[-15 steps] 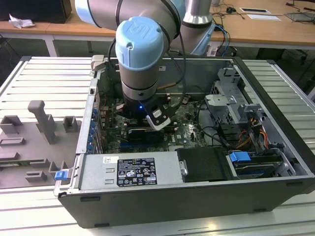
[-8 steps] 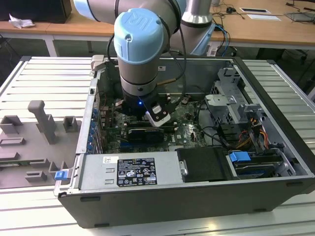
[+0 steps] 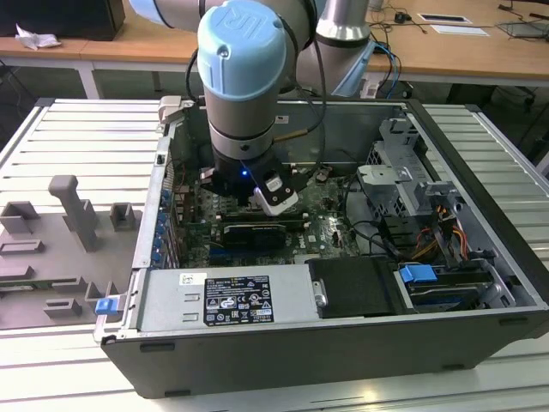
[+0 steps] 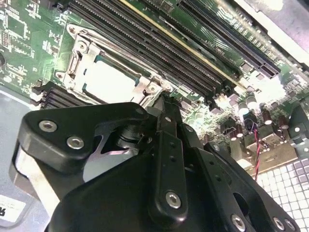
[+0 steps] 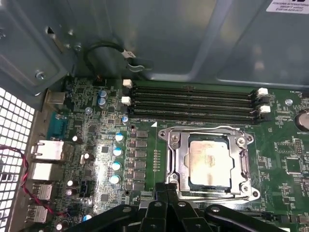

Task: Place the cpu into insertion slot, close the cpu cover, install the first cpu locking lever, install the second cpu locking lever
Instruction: 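Install the second cpu locking lever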

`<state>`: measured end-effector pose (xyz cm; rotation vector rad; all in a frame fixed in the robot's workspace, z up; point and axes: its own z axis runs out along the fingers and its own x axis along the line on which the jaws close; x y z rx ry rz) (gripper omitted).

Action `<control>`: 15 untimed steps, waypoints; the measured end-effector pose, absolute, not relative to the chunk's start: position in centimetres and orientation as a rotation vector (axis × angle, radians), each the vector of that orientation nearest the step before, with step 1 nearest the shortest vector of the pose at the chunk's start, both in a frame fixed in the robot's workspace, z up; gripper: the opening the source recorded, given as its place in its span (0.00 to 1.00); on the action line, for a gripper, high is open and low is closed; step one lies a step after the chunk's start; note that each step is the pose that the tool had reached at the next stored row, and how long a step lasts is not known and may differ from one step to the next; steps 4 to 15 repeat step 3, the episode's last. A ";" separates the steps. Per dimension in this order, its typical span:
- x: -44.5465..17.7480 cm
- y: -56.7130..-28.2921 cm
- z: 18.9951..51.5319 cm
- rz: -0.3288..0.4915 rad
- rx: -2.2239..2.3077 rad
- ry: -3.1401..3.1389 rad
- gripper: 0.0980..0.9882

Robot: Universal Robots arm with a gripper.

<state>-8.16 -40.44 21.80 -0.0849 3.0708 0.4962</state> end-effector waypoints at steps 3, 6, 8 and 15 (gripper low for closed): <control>-8.2 -40.4 21.8 0.496 -0.085 3.071 0.01; -8.2 -40.4 21.8 0.496 -0.085 3.071 0.01; -8.2 -40.4 21.8 0.496 -0.085 3.071 0.01; -8.2 -40.4 21.8 0.496 -0.085 3.071 0.01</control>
